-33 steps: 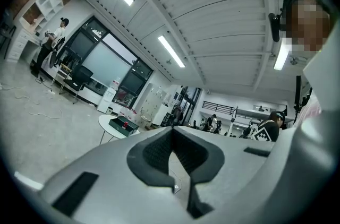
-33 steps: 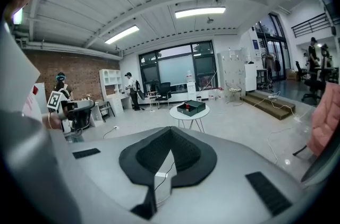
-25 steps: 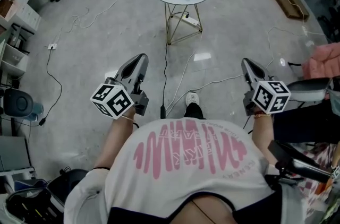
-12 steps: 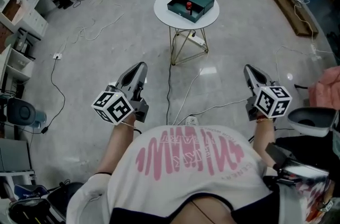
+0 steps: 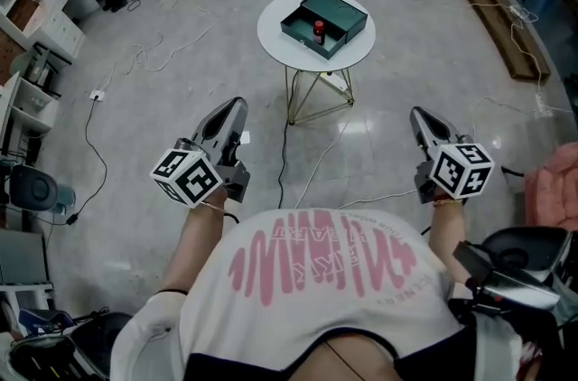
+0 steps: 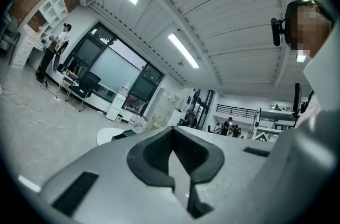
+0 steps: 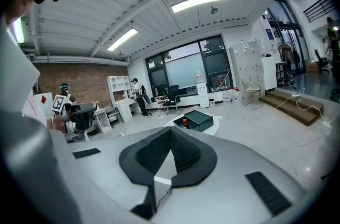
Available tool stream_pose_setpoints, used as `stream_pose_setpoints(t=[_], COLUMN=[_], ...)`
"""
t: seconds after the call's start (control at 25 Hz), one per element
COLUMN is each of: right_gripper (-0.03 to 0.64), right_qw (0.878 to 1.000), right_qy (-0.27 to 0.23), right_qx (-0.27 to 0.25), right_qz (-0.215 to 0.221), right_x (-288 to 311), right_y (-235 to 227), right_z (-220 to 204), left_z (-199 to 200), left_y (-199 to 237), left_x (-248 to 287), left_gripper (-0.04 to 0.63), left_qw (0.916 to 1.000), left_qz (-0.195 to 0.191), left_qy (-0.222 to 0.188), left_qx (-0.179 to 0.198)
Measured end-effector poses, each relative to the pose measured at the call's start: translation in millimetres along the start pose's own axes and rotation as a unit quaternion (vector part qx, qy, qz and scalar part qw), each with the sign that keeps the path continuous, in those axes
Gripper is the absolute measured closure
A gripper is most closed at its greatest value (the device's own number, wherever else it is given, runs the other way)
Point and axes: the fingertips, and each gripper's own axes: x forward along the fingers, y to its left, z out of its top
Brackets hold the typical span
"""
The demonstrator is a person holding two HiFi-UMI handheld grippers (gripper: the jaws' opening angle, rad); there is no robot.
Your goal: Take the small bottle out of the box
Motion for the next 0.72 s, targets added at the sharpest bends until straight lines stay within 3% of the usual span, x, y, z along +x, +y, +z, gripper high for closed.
stream_pose_setpoints(t=[0.2, 0.52, 0.72], right_gripper=[0.614, 0.614, 0.614], right_qw=[1.000, 0.998, 0.995], right_qy=[0.005, 0.028, 0.047], right_qx=[0.003, 0.029, 0.057], right_qz=[0.029, 0.046, 0.064], right_x=[27.3, 52.2, 67.8], right_y=[-10.0, -21.7, -21.3], right_z=[2.7, -15.4, -26.9], left_z=[-3.1, -34.9, -51.7], left_y=[5.7, 5.7, 20.9], left_x=[19.3, 43.2, 58.0], left_gripper=[0.588, 0.588, 0.588], left_qw=[0.9999, 0.9990, 0.9975], left_qz=[0.011, 0.012, 0.015], left_qy=[-0.005, 0.043, 0.065], left_qx=[0.001, -0.001, -0.022])
